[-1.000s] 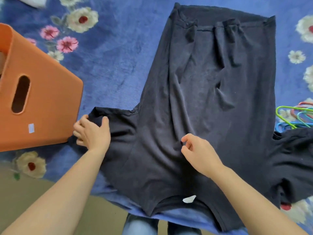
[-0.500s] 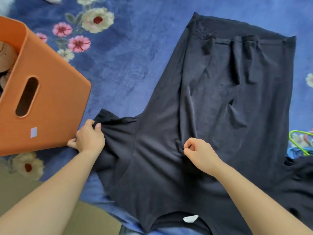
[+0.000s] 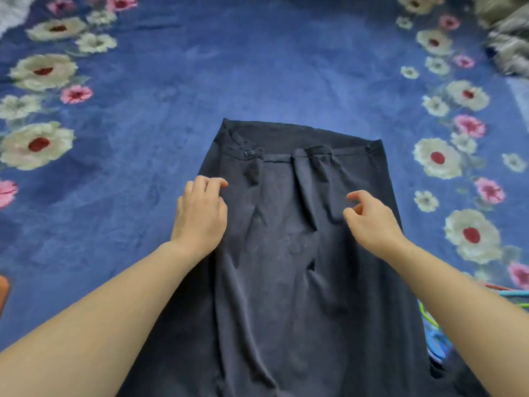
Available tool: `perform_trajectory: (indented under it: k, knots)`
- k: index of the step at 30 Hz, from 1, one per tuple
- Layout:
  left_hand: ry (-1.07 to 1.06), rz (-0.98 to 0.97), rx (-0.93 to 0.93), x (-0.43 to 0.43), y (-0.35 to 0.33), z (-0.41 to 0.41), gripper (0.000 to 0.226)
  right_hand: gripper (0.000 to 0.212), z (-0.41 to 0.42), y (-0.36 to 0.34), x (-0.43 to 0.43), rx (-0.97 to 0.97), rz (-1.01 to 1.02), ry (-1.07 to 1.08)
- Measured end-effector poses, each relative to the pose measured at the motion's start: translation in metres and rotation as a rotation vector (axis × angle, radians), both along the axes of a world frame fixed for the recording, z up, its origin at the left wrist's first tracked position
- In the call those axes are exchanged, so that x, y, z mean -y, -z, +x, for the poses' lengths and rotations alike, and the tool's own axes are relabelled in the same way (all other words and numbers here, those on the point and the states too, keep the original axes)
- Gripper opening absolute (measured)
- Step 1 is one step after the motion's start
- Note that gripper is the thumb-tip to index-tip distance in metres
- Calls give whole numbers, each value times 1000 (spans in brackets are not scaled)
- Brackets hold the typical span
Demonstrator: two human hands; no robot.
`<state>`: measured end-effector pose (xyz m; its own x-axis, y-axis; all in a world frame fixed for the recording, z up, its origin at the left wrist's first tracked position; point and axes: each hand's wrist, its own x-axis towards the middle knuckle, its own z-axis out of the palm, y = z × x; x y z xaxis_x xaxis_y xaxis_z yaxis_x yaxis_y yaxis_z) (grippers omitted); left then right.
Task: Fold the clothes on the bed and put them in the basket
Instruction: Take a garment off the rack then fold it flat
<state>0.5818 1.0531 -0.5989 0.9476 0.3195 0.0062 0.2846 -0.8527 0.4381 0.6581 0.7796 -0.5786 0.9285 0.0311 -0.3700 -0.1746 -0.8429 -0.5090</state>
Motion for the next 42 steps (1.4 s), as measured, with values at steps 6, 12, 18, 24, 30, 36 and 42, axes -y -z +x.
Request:
perform_trajectory:
  k: [6, 12, 18, 24, 30, 36, 42]
  knots:
    - [232, 94, -58, -4, 5, 103, 80, 55, 99, 28, 2, 171, -96, -88]
    - [543, 415, -302, -19, 7, 138, 86, 64, 147, 34, -13, 0, -223, -234]
    - [502, 572, -414, -40, -11, 145, 18, 20, 150, 27, 9, -4, -423, -123]
    - [352, 728, -843, -77, -45, 158, 25, 31, 173, 11, 55, 175, -344, 177]
    - [326, 596, -810, -87, -24, 166, 12, 17, 178, 26, 76, 172, -383, 175]
    - [233, 184, -373, -92, -3, 166, 18, 18, 168, 28, 59, 162, -424, -32]
    - [118, 146, -143, -85, -6, 173, 13, 20, 187, 17, 60, 35, -152, 276]
